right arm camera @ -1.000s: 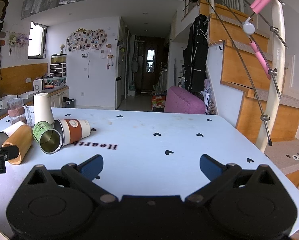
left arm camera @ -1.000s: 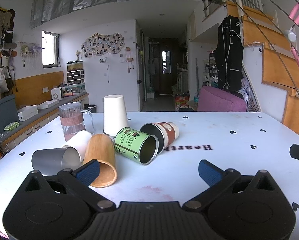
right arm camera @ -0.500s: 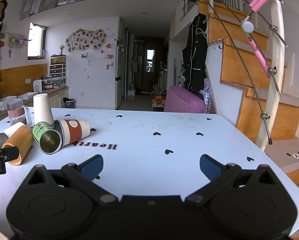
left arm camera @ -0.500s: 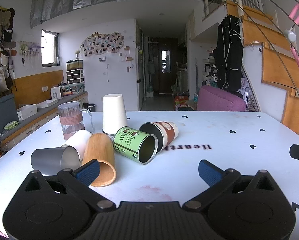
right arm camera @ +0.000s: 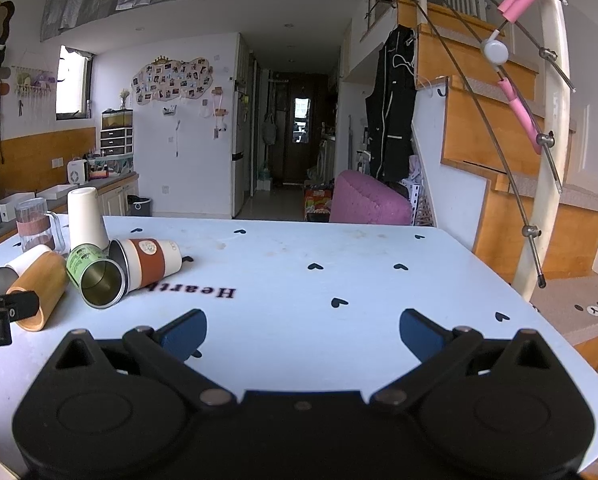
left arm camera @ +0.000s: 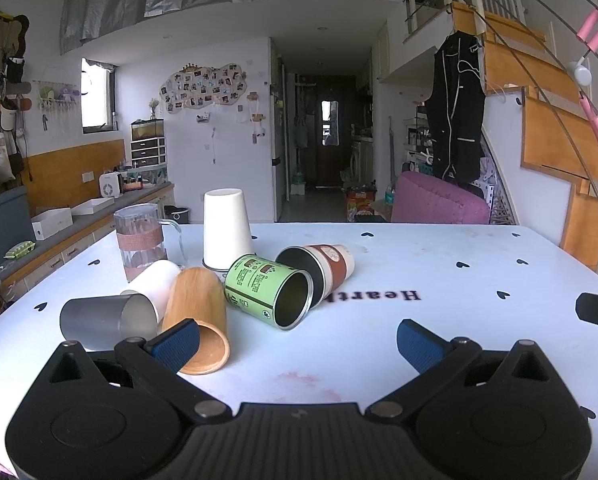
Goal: Flip cup upright
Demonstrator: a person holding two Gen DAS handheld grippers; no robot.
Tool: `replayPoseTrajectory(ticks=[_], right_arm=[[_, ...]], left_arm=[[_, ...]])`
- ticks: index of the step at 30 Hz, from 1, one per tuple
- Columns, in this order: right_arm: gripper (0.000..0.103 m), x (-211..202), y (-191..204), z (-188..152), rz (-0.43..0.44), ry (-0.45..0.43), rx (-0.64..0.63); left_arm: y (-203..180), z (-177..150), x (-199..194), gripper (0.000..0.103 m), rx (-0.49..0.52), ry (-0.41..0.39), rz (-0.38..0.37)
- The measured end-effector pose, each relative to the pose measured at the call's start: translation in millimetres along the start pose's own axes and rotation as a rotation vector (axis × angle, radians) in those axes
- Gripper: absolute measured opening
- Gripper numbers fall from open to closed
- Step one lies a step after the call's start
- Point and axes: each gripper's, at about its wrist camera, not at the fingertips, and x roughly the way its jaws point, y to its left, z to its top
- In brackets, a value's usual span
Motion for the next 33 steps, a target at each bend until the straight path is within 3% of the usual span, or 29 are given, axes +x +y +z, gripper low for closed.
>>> replayPoseTrajectory(ticks=[21, 27, 33], right_arm=[[0.103, 1.9, -1.7, -2.2, 0.011, 0.005, 0.017], [0.103, 1.3, -4.4, -2.7, 0.03, -0.007, 0.032], [0.103, 1.7, -5.9, -4.2, 0.051, -0.016, 0.056]], left_arm=[[6.5, 5.2, 1.3, 0.103, -0.019, 0.009, -0.017], [15.3, 12.9, 3.9, 0.103, -0.043, -0.027, -0.014], [28.6, 33.5, 19.7, 0.102, -0.049, -0.111, 0.003]])
